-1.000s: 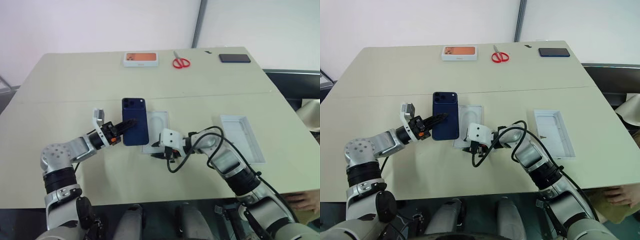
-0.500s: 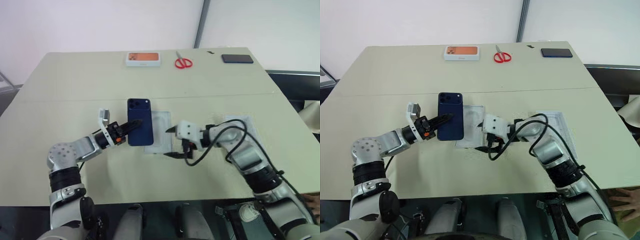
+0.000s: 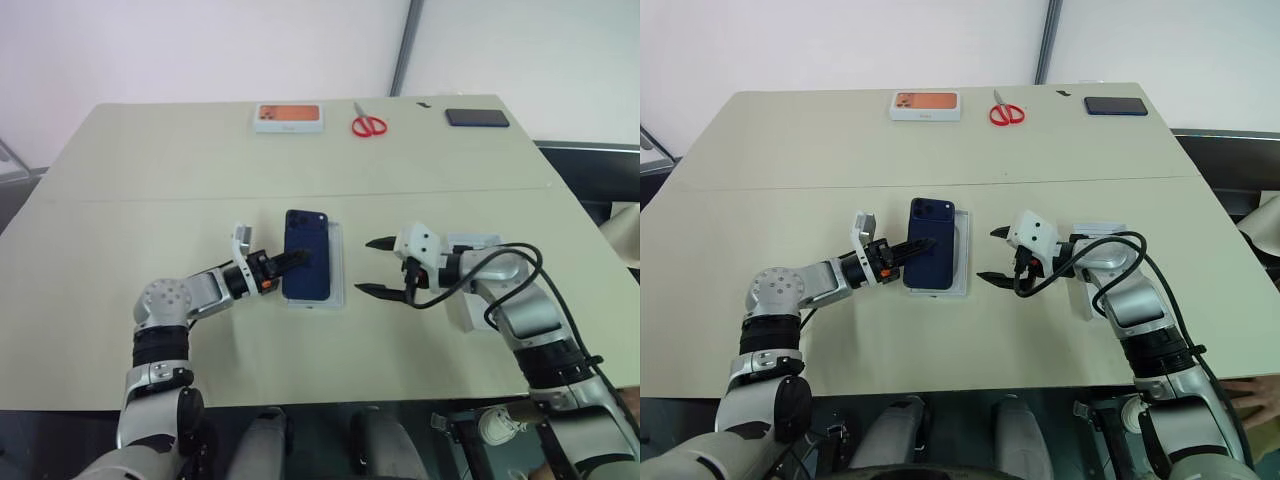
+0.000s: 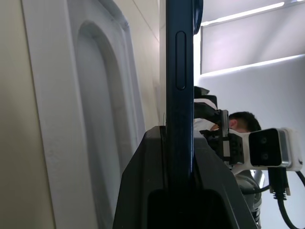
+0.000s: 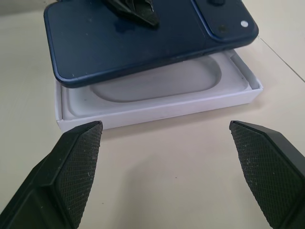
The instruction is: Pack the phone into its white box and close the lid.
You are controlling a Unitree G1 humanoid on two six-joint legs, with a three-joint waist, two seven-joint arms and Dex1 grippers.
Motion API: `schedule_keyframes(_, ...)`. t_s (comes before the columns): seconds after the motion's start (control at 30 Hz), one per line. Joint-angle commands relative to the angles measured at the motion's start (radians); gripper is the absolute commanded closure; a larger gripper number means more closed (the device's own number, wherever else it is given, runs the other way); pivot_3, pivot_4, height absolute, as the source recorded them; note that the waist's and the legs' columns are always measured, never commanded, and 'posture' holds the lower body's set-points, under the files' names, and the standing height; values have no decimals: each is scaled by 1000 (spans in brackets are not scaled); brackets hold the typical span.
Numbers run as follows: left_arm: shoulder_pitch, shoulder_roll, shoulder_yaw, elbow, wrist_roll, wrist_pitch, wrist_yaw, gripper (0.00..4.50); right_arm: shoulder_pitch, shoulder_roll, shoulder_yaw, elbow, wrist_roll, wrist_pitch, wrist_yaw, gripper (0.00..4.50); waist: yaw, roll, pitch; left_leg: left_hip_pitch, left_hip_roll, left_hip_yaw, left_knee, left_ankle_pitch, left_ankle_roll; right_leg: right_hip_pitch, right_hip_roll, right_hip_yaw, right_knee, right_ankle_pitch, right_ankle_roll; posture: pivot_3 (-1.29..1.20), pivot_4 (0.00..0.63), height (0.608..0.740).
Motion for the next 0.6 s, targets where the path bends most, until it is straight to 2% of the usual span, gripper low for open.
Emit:
schedule_keyframes(0.03, -27, 1, -21, -2, 7, -4, -40, 3497, -2, 6, 1, -47, 6, -19, -15, 0, 2, 0, 0, 0, 0, 0, 0, 0, 0, 0, 0, 0, 0, 0, 0, 0, 150, 740)
schedule_keyframes(0.07, -26, 4, -27, -1, 10, 1, -44, 3148, -1, 7, 2, -48, 6, -18, -18, 0, 2, 0, 0, 0, 0, 0, 0, 0, 0, 0, 0, 0, 0, 0, 0, 0, 150, 740)
schedule_keyframes(0.27, -50, 3, -41, -30, 17, 1, -54, 105, -11, 12, 9, -42, 11, -15, -24, 0, 3, 0, 0, 0, 0, 0, 0, 0, 0, 1, 0, 0, 0, 0, 0, 0, 150, 740)
schedule_keyframes(0.5, -68, 10, -16, -57, -16, 65, -18, 39, -29, 24, 23, -24, 9, -20, -26, 0, 0, 0, 0, 0, 0, 0, 0, 0, 0, 1, 0, 0, 0, 0, 0, 0, 150, 740)
schedule_keyframes(0.6, -46, 34, -52, -115, 14, 72, -12, 39, -39, 30, 28, -11, 6, -24, -26, 0, -1, 0, 0, 0, 0, 0, 0, 0, 0, 1, 0, 0, 0, 0, 0, 0, 150, 740)
